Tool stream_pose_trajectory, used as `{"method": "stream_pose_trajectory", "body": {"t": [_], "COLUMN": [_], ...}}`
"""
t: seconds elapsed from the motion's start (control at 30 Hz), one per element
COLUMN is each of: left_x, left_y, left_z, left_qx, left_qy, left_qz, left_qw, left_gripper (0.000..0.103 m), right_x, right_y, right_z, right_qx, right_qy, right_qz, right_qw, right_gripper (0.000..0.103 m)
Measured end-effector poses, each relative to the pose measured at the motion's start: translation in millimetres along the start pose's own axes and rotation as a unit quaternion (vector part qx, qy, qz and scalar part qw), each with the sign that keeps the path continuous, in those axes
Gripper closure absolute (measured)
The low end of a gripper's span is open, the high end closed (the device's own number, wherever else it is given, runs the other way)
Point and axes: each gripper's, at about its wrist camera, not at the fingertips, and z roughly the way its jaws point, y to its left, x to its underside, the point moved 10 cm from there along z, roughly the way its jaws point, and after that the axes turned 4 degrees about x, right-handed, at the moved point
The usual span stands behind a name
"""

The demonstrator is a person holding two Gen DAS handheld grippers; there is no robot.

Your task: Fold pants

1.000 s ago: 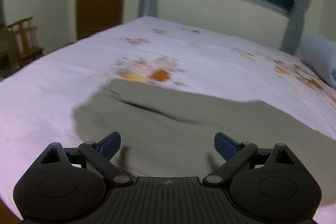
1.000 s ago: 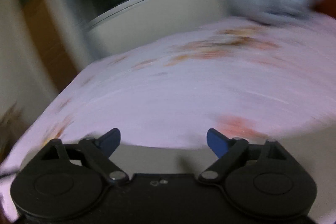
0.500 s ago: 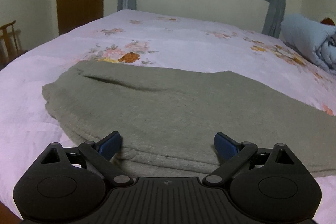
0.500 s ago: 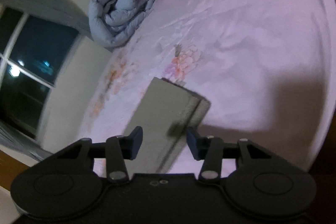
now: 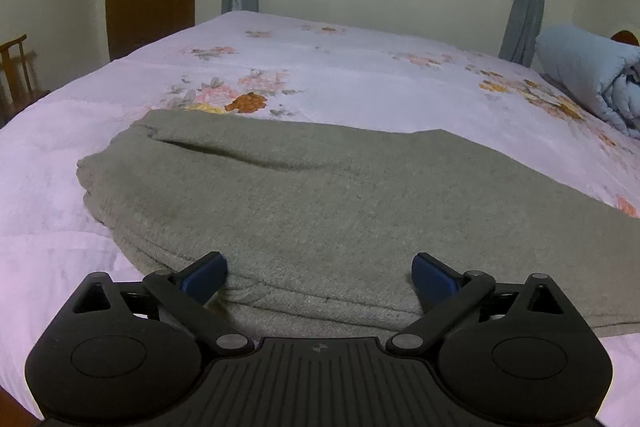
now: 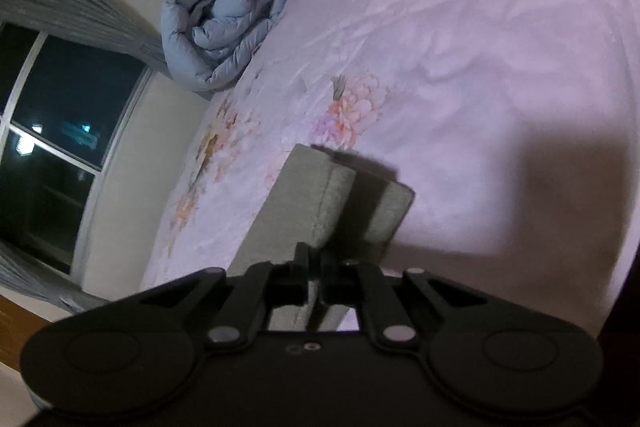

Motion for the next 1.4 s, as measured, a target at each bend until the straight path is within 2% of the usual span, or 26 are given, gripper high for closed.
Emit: {"method": "stream_pose_trajectory", "body": {"t": [0.07,0.17,0.2,0.27,0.43,0.47,0.5,0.53,0.57,0.63,0.73,0.8,0.83,1.0,1.07,1.13,1.27,1.4], "left_x": [-0.2,-2.2,-3.2,-4.1,0.7,1.6,0.8,-0.5,-1.6,-3.5,0.9,7.1,10.7,36.1,52.5,68.7,81.7,85.2], "left_y": [0.1,0.0,0.1,-3.5,-21.6,-23.6,-28.0,-34.8,-43.3,-72.3,-131.4,-179.4,-201.7,-293.7,-315.6,-326.2,-337.0,-338.2], "left_z": [0.6,-3.3,-5.9,-9.6,-5.9,-5.1,-7.0,-9.8,-13.0,-16.6,-13.9,-11.7,-10.2,-3.5,2.3,11.7,7.2,5.9], "left_qx": [0.0,0.001,0.004,0.014,0.016,0.006,0.007,0.023,0.036,0.049,0.088,0.108,0.119,0.166,0.189,0.168,0.144,0.136], "left_qy": [0.002,0.003,0.003,0.002,0.011,0.015,0.015,0.012,0.008,0.002,0.014,0.021,0.026,0.062,0.094,0.114,0.112,0.106], "left_qz": [0.003,0.002,0.001,0.0,0.026,0.03,0.029,0.019,0.013,0.028,0.035,0.05,0.057,0.067,0.054,0.082,0.135,0.156], "left_qw": [1.0,1.0,1.0,0.9999,0.9995,0.9994,0.9995,0.9995,0.9992,0.9984,0.9954,0.9926,0.9909,0.9819,0.976,0.9758,0.9739,0.9726], "left_gripper": [0.004,0.004,0.004,0.004,0.004,0.004,0.004,0.004,0.004,0.004,0.004,0.004,0.004,0.004,0.004,0.004,0.002,0.0], "right_x": [2.5,1.1,-1.7,-5.7,-1.6,-3.0,-3.5,-4.2,-4.7,-4.7,-2.2,-0.8,0.2,0.5,1.7,1.2,-6.3,-7.8], "right_y": [-14.2,-17.8,-16.8,-18.3,-32.6,-32.3,-32.1,-30.2,-24.8,-19.3,-29.2,-23.9,-22.1,-19.9,-20.5,-23.1,-36.0,-36.4], "right_z": [10.7,11.3,3.3,-12.2,0.5,3.5,6.2,6.8,4.9,5.7,13.9,11.3,10.8,5.8,2.1,1.2,-4.5,-1.3], "right_qx": [0.015,0.001,-0.002,-0.001,-0.004,-0.001,-0.002,-0.007,-0.016,-0.007,-0.017,-0.03,-0.029,-0.027,-0.028,-0.032,-0.041,-0.041], "right_qy": [0.009,0.008,-0.005,-0.028,-0.002,-0.004,-0.001,0.003,0.004,0.006,0.032,0.038,0.041,0.04,0.037,0.036,0.016,0.017], "right_qz": [0.018,0.042,0.044,0.036,0.038,0.03,0.03,0.034,0.026,-0.004,0.034,0.023,0.014,0.009,0.004,0.013,0.067,0.069], "right_qw": [1.0,0.999,0.999,0.999,0.999,1.0,1.0,0.999,1.0,1.0,0.999,0.999,0.999,0.999,0.999,0.999,0.997,0.997], "right_gripper": [0.103,0.101,0.089,0.078,0.081,0.087,0.088,0.09,0.095,0.095,0.091,0.085,0.085,0.084,0.084,0.085,0.085,0.085]}}
